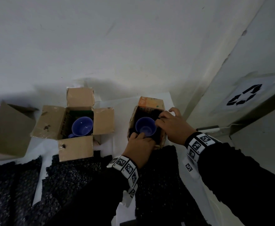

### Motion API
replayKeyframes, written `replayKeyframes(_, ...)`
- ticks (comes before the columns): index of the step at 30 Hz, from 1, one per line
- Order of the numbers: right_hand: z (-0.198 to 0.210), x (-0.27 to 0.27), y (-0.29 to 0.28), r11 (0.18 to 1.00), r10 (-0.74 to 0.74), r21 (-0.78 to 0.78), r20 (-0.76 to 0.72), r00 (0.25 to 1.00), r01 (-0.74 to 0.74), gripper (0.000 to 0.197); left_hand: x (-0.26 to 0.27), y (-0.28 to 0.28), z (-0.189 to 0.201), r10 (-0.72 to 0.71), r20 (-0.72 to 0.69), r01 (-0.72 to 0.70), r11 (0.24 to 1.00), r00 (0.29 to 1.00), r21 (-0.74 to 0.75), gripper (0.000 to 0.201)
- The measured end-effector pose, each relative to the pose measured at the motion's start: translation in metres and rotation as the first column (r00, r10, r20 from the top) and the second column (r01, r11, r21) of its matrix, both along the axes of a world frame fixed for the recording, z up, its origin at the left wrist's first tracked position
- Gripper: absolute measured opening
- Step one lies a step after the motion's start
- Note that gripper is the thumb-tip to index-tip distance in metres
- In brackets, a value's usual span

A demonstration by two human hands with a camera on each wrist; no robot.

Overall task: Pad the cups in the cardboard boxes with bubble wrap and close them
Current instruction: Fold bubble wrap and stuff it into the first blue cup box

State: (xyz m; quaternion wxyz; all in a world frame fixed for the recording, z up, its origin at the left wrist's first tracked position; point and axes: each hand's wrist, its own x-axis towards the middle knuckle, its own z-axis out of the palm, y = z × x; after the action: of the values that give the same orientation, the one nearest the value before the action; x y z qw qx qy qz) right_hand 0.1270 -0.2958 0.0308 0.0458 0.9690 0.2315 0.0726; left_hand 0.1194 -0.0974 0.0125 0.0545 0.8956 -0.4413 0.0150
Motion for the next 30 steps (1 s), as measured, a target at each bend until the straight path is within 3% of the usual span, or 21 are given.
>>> replayKeyframes(5, 0.007, 0.016, 0.001, 0.996, -0.09, 0.007, -0.112, 0.99, 0.091, 0.052, 0.002, 0.005, -0.002, -0.042, -0.023, 0.043, 0.999, 0.999, 0.024, 0.034)
replayKeyframes(8, 0.007, 0.017, 0.004, 0.993, -0.107, -0.07, -0.194, 0.975, 0.095, 0.044, 0.002, 0.005, -0.003, -0.037, 0.0, 0.037, 0.999, 0.999, -0.005, 0.006)
replayKeyframes(12, 0.011, 0.028, 0.007, 0.995, -0.1, -0.057, -0.273, 0.957, 0.088, 0.028, 0.0, -0.004, -0.001, 0.015, -0.006, -0.015, 1.0, 1.0, 0.001, 0.026)
replayKeyframes(16, 0.015, 0.026, 0.001, 0.996, -0.063, -0.067, -0.103, 0.993, 0.056, 0.031, -0.005, -0.009, 0.002, 0.081, -0.014, -0.082, 0.996, 0.997, -0.04, 0.009)
replayKeyframes(19, 0.011, 0.01, -0.003, 0.997, -0.063, -0.042, 0.036, 0.997, 0.065, 0.026, -0.007, -0.01, 0.0, 0.086, 0.011, -0.085, 0.994, 0.996, -0.068, 0.021)
replayKeyframes(22, 0.008, -0.006, -0.003, 0.996, -0.083, 0.047, 0.041, 0.996, 0.081, 0.031, -0.007, -0.007, 0.005, 0.086, 0.04, -0.082, 0.993, 0.996, -0.08, 0.007)
replayKeyframes(24, 0.009, -0.021, -0.003, 0.975, -0.157, 0.165, 0.039, 0.987, 0.149, 0.035, -0.006, -0.004, 0.01, 0.086, 0.011, -0.085, 0.994, 0.996, -0.063, 0.021)
replayKeyframes(28, 0.008, -0.064, 0.004, 0.812, -0.355, 0.497, 0.005, 0.935, 0.306, 0.024, -0.012, 0.012, 0.018, 0.057, -0.028, -0.058, 0.997, 0.998, -0.055, 0.035)
replayKeyframes(30, -0.002, -0.085, 0.009, 0.744, -0.427, 0.53, -0.093, 0.9, 0.407, 0.012, -0.019, 0.022, 0.018, 0.058, -0.053, -0.064, 0.992, 0.997, -0.107, 0.048)
